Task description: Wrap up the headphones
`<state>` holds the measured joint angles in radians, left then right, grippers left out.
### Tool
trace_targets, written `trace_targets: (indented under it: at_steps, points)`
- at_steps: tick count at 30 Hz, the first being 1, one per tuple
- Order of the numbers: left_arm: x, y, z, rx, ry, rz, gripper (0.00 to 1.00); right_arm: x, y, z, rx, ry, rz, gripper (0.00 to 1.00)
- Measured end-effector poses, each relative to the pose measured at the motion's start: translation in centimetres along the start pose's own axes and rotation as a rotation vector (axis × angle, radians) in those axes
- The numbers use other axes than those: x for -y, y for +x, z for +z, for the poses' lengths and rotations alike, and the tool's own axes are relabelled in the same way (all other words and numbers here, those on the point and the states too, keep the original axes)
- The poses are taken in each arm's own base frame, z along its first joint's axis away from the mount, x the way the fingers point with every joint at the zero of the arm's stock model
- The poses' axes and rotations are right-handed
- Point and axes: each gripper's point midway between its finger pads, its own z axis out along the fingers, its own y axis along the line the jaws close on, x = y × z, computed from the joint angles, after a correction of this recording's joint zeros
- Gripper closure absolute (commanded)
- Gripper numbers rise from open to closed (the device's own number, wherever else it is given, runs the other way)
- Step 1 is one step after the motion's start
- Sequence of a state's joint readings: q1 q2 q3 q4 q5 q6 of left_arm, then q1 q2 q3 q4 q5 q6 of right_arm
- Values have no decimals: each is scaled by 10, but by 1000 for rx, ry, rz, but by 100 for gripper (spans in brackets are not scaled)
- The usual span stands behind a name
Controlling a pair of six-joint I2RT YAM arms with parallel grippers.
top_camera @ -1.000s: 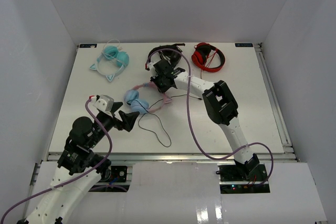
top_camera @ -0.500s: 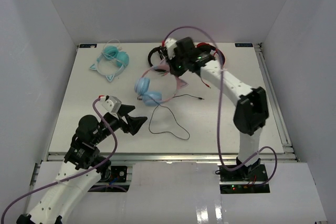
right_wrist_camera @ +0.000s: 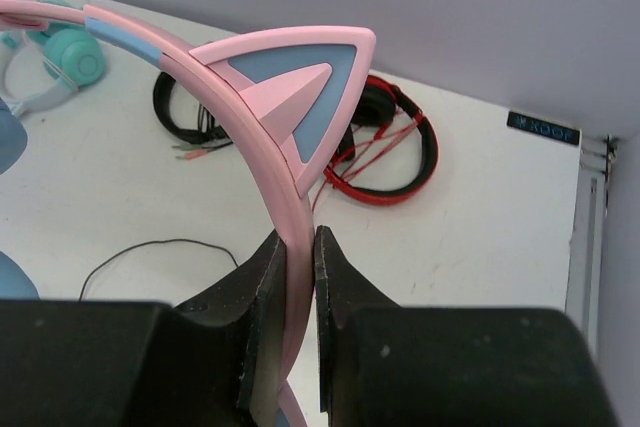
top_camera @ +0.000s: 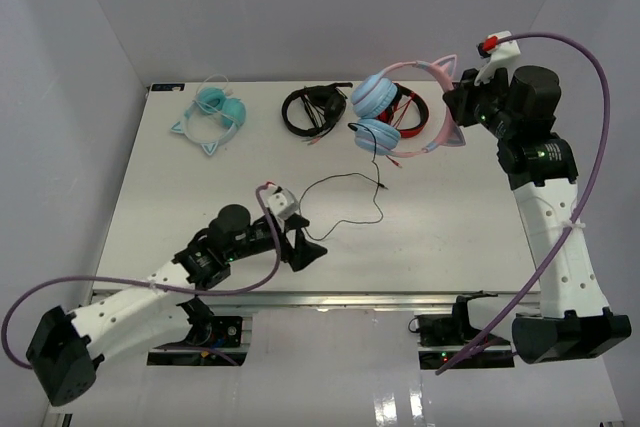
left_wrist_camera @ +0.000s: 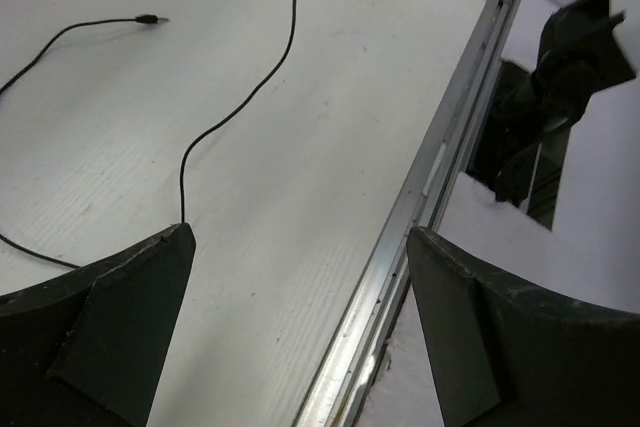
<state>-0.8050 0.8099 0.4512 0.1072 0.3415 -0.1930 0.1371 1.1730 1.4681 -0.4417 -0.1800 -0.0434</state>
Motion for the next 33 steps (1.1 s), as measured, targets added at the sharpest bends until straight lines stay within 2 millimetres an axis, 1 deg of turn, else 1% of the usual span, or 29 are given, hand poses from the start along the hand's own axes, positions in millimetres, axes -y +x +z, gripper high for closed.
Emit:
trace_targets:
  at_steps: [1,3,5,6,9,15,18,20,21,22,23,25,27,28,30,33]
  points:
    - [2,8,9,-23,9,27,2,6,5,-3,-16,15,13,92]
    - [-2,27,26,-74,11,71,2,18,10,-9,-35,49,30,92]
    - [-8,48,36,-115,16,132,2,25,13,-15,-47,69,42,92]
    - [-11,58,39,-134,21,166,2,25,14,-18,-51,69,45,92]
    - [-18,81,43,-175,33,247,2,17,12,-26,-48,36,47,92]
    - [-34,100,54,-216,42,423,2,-6,3,-41,-9,-68,43,92]
    - [-45,115,62,-269,36,480,5,-17,5,-42,-8,-122,57,92]
    - [-53,124,70,-302,27,507,10,-23,11,-41,-20,-156,73,92]
    - [-57,128,74,-315,21,516,14,-25,15,-40,-28,-172,80,92]
    - [-61,129,80,-322,15,521,20,-28,19,-39,-36,-185,88,92]
    - [-64,128,87,-319,11,524,29,-30,23,-39,-45,-197,98,92]
    - [-70,123,102,-311,-3,534,52,-33,30,-37,-60,-218,114,92]
    - [-75,121,113,-308,-14,534,68,-36,35,-37,-69,-234,122,92]
    - [-78,121,116,-307,-22,529,80,-37,36,-37,-69,-240,123,92]
    - [-83,121,117,-305,-36,523,100,-40,40,-40,-71,-253,125,92]
    - [-89,121,116,-306,-53,505,100,-45,40,-46,-62,-267,118,92]
